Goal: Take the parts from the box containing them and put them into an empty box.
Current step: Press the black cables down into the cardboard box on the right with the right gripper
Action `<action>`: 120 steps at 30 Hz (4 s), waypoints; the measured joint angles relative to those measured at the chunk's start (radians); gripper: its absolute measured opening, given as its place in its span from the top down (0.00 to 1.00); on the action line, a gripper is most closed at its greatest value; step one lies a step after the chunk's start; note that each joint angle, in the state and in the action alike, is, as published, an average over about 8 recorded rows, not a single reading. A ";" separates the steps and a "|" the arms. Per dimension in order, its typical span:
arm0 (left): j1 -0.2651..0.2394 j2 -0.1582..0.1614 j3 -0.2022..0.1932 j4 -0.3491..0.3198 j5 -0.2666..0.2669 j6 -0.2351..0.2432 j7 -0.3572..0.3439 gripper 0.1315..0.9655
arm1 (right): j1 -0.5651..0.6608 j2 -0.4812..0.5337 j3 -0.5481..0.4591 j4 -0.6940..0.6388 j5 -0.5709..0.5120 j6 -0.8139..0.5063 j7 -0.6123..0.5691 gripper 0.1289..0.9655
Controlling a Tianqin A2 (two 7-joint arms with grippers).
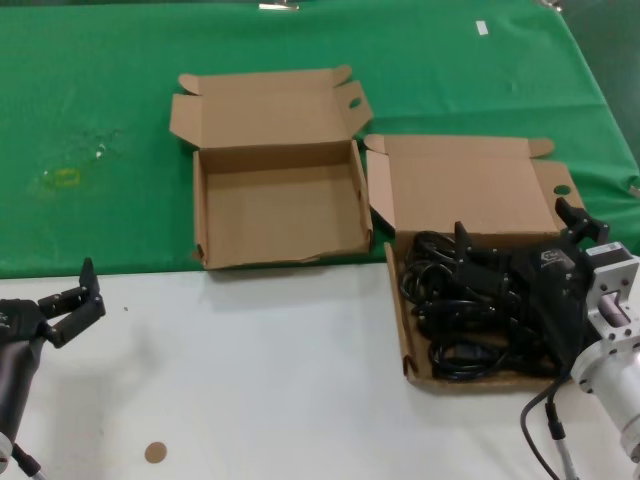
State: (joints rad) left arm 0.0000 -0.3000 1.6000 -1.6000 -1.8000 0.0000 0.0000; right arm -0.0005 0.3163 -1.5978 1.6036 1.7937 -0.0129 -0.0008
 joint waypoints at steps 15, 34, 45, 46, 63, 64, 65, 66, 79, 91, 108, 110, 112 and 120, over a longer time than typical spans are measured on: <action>0.000 0.000 0.000 0.000 0.000 0.000 0.000 0.00 | 0.000 0.000 0.000 0.000 0.000 0.000 0.000 0.00; 0.000 0.000 0.000 0.000 0.000 0.000 0.000 0.00 | 0.000 0.000 0.000 0.000 0.000 0.000 0.000 0.00; 0.000 0.000 0.000 0.000 0.000 0.000 0.000 0.00 | 0.000 0.000 0.000 0.000 0.000 0.000 0.000 0.00; 0.000 0.000 0.000 0.000 0.000 0.000 0.000 0.00 | 0.000 0.000 0.000 0.000 0.000 0.000 0.000 0.00; 0.000 0.000 0.000 0.000 0.000 0.000 0.000 0.00 | 0.000 0.000 0.000 0.000 0.000 0.000 0.000 0.00; 0.000 0.000 0.000 0.000 0.000 0.000 0.000 0.00 | 0.000 0.000 0.000 0.000 0.000 0.000 0.000 0.00; 0.000 0.000 0.000 0.000 0.000 0.000 0.000 0.00 | 0.000 0.000 0.000 0.000 0.000 0.000 0.000 0.00; 0.000 0.000 0.000 0.000 0.000 0.000 0.000 0.00 | 0.000 0.000 0.000 0.000 0.000 0.000 0.000 0.00; 0.000 0.000 0.000 0.000 0.000 0.000 0.000 0.00 | 0.000 0.000 0.000 0.000 0.000 0.000 0.000 0.00; 0.000 0.000 0.000 0.000 0.000 0.000 0.000 0.00 | 0.000 0.000 0.000 0.000 0.000 0.000 0.000 0.00; 0.000 0.000 0.000 0.000 0.000 0.000 0.000 0.00 | 0.000 0.000 0.000 0.000 0.000 0.000 0.000 0.00; 0.000 0.000 0.000 0.000 0.000 0.000 0.000 0.00 | 0.000 0.000 0.000 0.000 0.000 0.000 0.000 0.00; 0.000 0.000 0.000 0.000 0.000 0.000 0.000 0.00 | 0.000 0.000 0.000 0.000 0.000 0.000 0.000 0.00; 0.000 0.000 0.000 0.000 0.000 0.000 0.000 0.00 | 0.000 0.000 0.000 0.000 0.000 0.000 0.000 0.00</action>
State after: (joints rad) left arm 0.0000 -0.3000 1.6000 -1.6000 -1.8000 0.0000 0.0000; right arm -0.0005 0.3163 -1.5978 1.6036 1.7937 -0.0129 -0.0008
